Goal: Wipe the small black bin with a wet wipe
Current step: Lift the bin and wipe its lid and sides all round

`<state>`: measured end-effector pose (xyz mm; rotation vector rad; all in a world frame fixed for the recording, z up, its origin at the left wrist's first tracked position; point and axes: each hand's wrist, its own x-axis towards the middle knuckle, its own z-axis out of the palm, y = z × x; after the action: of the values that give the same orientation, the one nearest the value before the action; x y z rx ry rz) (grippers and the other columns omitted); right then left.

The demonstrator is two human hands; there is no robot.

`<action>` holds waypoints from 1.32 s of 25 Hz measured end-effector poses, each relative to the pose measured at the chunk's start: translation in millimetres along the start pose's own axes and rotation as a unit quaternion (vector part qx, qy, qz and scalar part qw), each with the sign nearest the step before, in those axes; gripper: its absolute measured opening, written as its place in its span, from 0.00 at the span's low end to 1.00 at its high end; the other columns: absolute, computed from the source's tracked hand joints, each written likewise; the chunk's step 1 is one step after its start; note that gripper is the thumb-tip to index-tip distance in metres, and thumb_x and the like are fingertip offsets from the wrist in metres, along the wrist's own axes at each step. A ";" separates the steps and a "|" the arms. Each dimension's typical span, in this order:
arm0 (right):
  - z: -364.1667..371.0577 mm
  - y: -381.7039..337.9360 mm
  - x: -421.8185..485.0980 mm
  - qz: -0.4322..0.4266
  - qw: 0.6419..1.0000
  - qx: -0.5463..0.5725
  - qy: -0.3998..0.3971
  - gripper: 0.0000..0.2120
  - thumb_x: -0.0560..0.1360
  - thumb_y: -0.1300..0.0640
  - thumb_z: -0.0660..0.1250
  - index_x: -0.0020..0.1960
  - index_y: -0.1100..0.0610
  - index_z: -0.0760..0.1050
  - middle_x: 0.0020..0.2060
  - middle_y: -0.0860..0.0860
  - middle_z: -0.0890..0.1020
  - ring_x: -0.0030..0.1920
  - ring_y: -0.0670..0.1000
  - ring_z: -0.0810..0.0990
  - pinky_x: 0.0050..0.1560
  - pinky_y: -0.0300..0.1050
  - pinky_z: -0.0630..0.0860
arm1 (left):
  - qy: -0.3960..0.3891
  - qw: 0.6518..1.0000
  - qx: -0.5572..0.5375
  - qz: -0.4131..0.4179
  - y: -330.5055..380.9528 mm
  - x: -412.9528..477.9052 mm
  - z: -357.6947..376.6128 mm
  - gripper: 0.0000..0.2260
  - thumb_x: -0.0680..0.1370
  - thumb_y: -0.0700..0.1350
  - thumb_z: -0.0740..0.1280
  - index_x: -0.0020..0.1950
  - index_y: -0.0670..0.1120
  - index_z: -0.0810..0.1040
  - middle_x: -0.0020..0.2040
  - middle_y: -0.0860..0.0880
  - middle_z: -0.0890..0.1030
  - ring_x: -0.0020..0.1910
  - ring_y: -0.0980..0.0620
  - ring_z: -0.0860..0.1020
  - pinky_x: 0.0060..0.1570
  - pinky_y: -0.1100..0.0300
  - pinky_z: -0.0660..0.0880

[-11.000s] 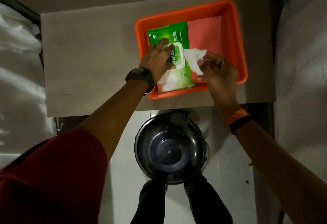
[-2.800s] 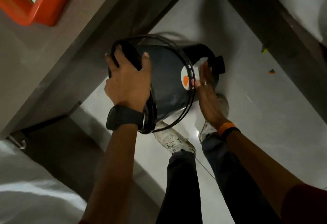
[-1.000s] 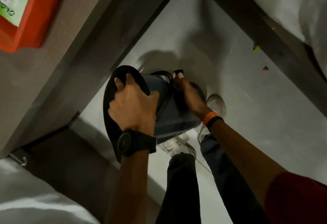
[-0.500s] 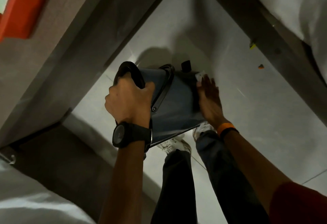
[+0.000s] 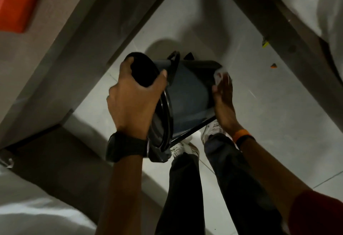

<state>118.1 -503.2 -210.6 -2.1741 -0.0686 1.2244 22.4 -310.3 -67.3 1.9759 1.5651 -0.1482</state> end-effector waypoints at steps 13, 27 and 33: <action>-16.7 -9.6 -11.1 -0.071 0.996 0.032 -0.036 0.28 0.85 0.38 0.47 0.82 0.39 0.42 0.84 0.42 0.44 0.85 0.51 0.46 0.84 0.61 0.49 | -0.068 0.980 0.163 0.091 25.7 -18.2 26.8 0.35 0.78 0.69 0.55 0.81 0.59 0.49 0.83 0.46 0.47 0.79 0.34 0.58 0.61 0.35 0.74; -9.2 4.6 -37.5 0.042 0.986 0.160 -0.027 0.30 0.86 0.45 0.50 0.84 0.50 0.45 0.84 0.51 0.51 0.84 0.54 0.51 0.84 0.61 0.51 | 0.032 0.989 0.142 0.022 24.5 -17.4 40.6 0.28 0.81 0.65 0.52 0.80 0.58 0.58 0.81 0.42 0.60 0.70 0.36 0.73 0.61 0.42 0.74; -40.5 -24.5 30.3 -0.017 0.994 0.096 -0.058 0.30 0.87 0.44 0.48 0.84 0.50 0.41 0.85 0.49 0.48 0.85 0.52 0.47 0.84 0.58 0.47 | 0.043 0.985 0.051 0.159 -2.4 15.8 11.3 0.20 0.80 0.62 0.62 0.67 0.54 0.76 0.64 0.45 0.71 0.63 0.44 0.71 0.55 0.58 0.69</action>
<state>173.2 -493.7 -205.1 -1.9288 -0.0333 1.2823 28.1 -302.6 -84.4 2.3103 1.2913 -0.0136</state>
